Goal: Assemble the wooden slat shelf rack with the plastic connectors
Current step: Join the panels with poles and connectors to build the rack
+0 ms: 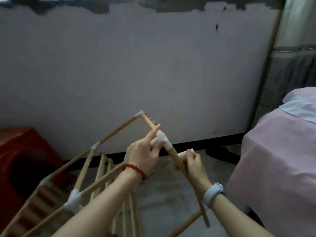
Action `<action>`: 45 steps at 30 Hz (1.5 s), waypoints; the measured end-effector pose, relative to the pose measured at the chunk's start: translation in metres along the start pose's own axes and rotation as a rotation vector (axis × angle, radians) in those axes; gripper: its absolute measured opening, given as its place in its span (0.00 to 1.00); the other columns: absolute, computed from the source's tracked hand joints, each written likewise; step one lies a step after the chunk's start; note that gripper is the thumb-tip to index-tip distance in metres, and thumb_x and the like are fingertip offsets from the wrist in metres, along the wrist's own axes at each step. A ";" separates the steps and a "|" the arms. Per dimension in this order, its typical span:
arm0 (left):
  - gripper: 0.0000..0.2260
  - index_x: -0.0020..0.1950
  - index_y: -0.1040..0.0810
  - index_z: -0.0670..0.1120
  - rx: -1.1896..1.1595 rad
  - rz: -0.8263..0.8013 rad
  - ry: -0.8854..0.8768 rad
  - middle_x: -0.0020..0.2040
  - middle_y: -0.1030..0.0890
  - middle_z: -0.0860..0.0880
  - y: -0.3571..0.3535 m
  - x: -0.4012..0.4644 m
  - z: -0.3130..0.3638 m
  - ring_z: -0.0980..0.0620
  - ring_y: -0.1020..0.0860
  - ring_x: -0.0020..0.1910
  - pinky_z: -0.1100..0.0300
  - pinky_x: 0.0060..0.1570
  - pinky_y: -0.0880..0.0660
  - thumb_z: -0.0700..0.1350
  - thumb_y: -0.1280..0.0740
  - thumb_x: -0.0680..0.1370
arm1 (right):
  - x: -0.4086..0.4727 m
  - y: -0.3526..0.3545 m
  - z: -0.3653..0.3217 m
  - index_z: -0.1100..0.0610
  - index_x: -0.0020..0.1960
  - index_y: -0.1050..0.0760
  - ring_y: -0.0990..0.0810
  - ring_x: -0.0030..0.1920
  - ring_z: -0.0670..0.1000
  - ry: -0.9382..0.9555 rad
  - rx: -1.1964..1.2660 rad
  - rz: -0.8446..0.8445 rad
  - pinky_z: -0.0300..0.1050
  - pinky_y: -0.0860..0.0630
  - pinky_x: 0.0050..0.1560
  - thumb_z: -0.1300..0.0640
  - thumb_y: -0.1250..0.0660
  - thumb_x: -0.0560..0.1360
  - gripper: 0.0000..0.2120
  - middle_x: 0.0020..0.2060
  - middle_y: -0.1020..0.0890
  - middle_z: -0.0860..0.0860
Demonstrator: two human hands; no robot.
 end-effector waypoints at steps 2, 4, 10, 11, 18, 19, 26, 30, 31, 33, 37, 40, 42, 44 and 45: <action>0.21 0.71 0.37 0.60 -0.062 0.119 0.034 0.36 0.21 0.49 0.038 0.004 -0.016 0.47 0.24 0.34 0.53 0.41 0.28 0.53 0.39 0.79 | -0.002 -0.029 -0.038 0.68 0.50 0.26 0.21 0.32 0.54 0.084 0.036 -0.015 0.45 0.23 0.34 0.39 0.48 0.77 0.31 0.39 0.19 0.62; 0.20 0.70 0.36 0.59 -0.110 0.242 0.043 0.34 0.22 0.50 0.070 0.002 -0.030 0.51 0.26 0.30 0.56 0.38 0.27 0.51 0.37 0.78 | -0.002 -0.054 -0.072 0.64 0.49 0.25 0.21 0.38 0.57 0.179 0.016 -0.040 0.48 0.27 0.38 0.32 0.49 0.71 0.35 0.38 0.18 0.57; 0.18 0.63 0.25 0.54 -0.065 0.392 0.052 0.40 0.28 0.50 0.158 -0.030 -0.073 0.60 0.32 0.35 0.59 0.43 0.27 0.57 0.39 0.76 | -0.038 -0.140 -0.161 0.53 0.47 0.34 0.19 0.38 0.50 0.446 -0.091 -0.171 0.57 0.22 0.46 0.48 0.45 0.80 0.09 0.37 0.18 0.46; 0.20 0.60 0.22 0.53 0.029 0.396 0.037 0.43 0.30 0.52 0.171 -0.037 -0.079 0.56 0.32 0.41 0.57 0.46 0.29 0.60 0.40 0.73 | -0.045 -0.150 -0.168 0.50 0.45 0.35 0.20 0.38 0.49 0.490 -0.114 -0.182 0.54 0.23 0.46 0.49 0.45 0.81 0.08 0.37 0.19 0.46; 0.23 0.44 0.19 0.50 0.274 0.040 -0.115 0.58 0.24 0.51 0.188 -0.081 -0.103 0.52 0.29 0.60 0.48 0.61 0.33 0.68 0.42 0.71 | -0.087 -0.217 -0.170 0.60 0.58 0.37 0.21 0.44 0.59 0.659 -0.489 -0.423 0.47 0.29 0.42 0.55 0.44 0.80 0.10 0.44 0.20 0.56; 0.26 0.45 0.20 0.49 0.312 -0.079 -0.108 0.58 0.24 0.51 0.178 -0.084 -0.103 0.51 0.29 0.61 0.51 0.63 0.34 0.69 0.43 0.70 | -0.092 -0.222 -0.166 0.60 0.59 0.37 0.21 0.42 0.59 0.666 -0.535 -0.462 0.46 0.28 0.40 0.54 0.44 0.80 0.12 0.43 0.20 0.57; 0.31 0.38 0.18 0.45 0.470 -0.129 -0.109 0.46 0.22 0.50 0.135 -0.094 -0.077 0.50 0.25 0.51 0.53 0.50 0.24 0.71 0.44 0.67 | -0.099 -0.198 -0.145 0.57 0.57 0.37 0.20 0.44 0.56 0.497 -0.379 -0.490 0.56 0.23 0.47 0.48 0.45 0.80 0.13 0.47 0.20 0.56; 0.31 0.54 0.21 0.43 0.444 -0.189 0.090 0.58 0.28 0.49 0.095 -0.077 -0.053 0.51 0.35 0.63 0.57 0.62 0.35 0.69 0.38 0.69 | -0.096 -0.146 -0.157 0.57 0.58 0.35 0.19 0.37 0.46 0.522 -0.274 -0.422 0.48 0.23 0.39 0.48 0.44 0.80 0.13 0.44 0.17 0.53; 0.30 0.55 0.21 0.43 0.407 -0.187 0.108 0.58 0.28 0.49 0.086 -0.073 -0.046 0.51 0.36 0.63 0.57 0.64 0.36 0.68 0.37 0.70 | -0.094 -0.131 -0.159 0.55 0.53 0.34 0.21 0.35 0.41 0.535 -0.283 -0.388 0.44 0.26 0.37 0.49 0.43 0.80 0.09 0.42 0.17 0.50; 0.25 0.57 0.22 0.43 0.291 -0.219 0.105 0.60 0.30 0.49 0.069 -0.068 -0.030 0.50 0.34 0.62 0.58 0.65 0.39 0.62 0.35 0.73 | -0.088 -0.097 -0.166 0.52 0.46 0.34 0.23 0.34 0.39 0.559 -0.357 -0.310 0.40 0.30 0.37 0.50 0.41 0.79 0.06 0.38 0.19 0.46; 0.21 0.68 0.30 0.46 0.372 -0.293 -0.072 0.75 0.42 0.47 0.067 -0.078 -0.009 0.49 0.44 0.74 0.54 0.73 0.54 0.55 0.41 0.79 | -0.089 -0.059 -0.180 0.55 0.49 0.33 0.25 0.29 0.41 0.440 -0.741 -0.322 0.34 0.33 0.30 0.48 0.41 0.79 0.10 0.34 0.23 0.46; 0.30 0.76 0.46 0.47 0.596 -0.293 -0.055 0.77 0.48 0.45 0.081 -0.083 -0.020 0.47 0.51 0.76 0.49 0.73 0.59 0.63 0.50 0.79 | -0.102 -0.062 -0.216 0.56 0.51 0.33 0.23 0.39 0.51 0.487 -1.044 -0.318 0.44 0.29 0.41 0.45 0.44 0.79 0.13 0.41 0.23 0.50; 0.33 0.77 0.51 0.50 0.632 -0.385 0.079 0.78 0.50 0.46 0.087 -0.085 -0.041 0.46 0.52 0.76 0.45 0.74 0.59 0.66 0.55 0.78 | -0.117 -0.057 -0.258 0.54 0.52 0.35 0.23 0.46 0.55 0.636 -0.915 -0.131 0.49 0.29 0.49 0.42 0.46 0.78 0.15 0.45 0.21 0.51; 0.32 0.77 0.51 0.52 0.608 -0.440 0.176 0.78 0.53 0.47 0.089 -0.090 -0.056 0.46 0.51 0.76 0.41 0.73 0.55 0.67 0.56 0.77 | -0.139 -0.046 -0.279 0.51 0.51 0.37 0.21 0.46 0.54 0.830 -0.508 0.037 0.51 0.27 0.50 0.38 0.49 0.76 0.17 0.44 0.18 0.50; 0.32 0.77 0.49 0.53 0.595 -0.432 0.184 0.78 0.53 0.47 0.089 -0.090 -0.058 0.46 0.50 0.76 0.41 0.73 0.54 0.67 0.56 0.77 | -0.147 -0.045 -0.269 0.50 0.51 0.39 0.20 0.45 0.54 0.856 -0.449 0.055 0.52 0.26 0.49 0.37 0.50 0.76 0.17 0.44 0.18 0.51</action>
Point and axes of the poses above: each hand's wrist, its own x-axis towards the middle knuckle, its own y-axis out of the back of the hand, z = x × y, the point moved 7 cm from there along x, towards the middle knuckle
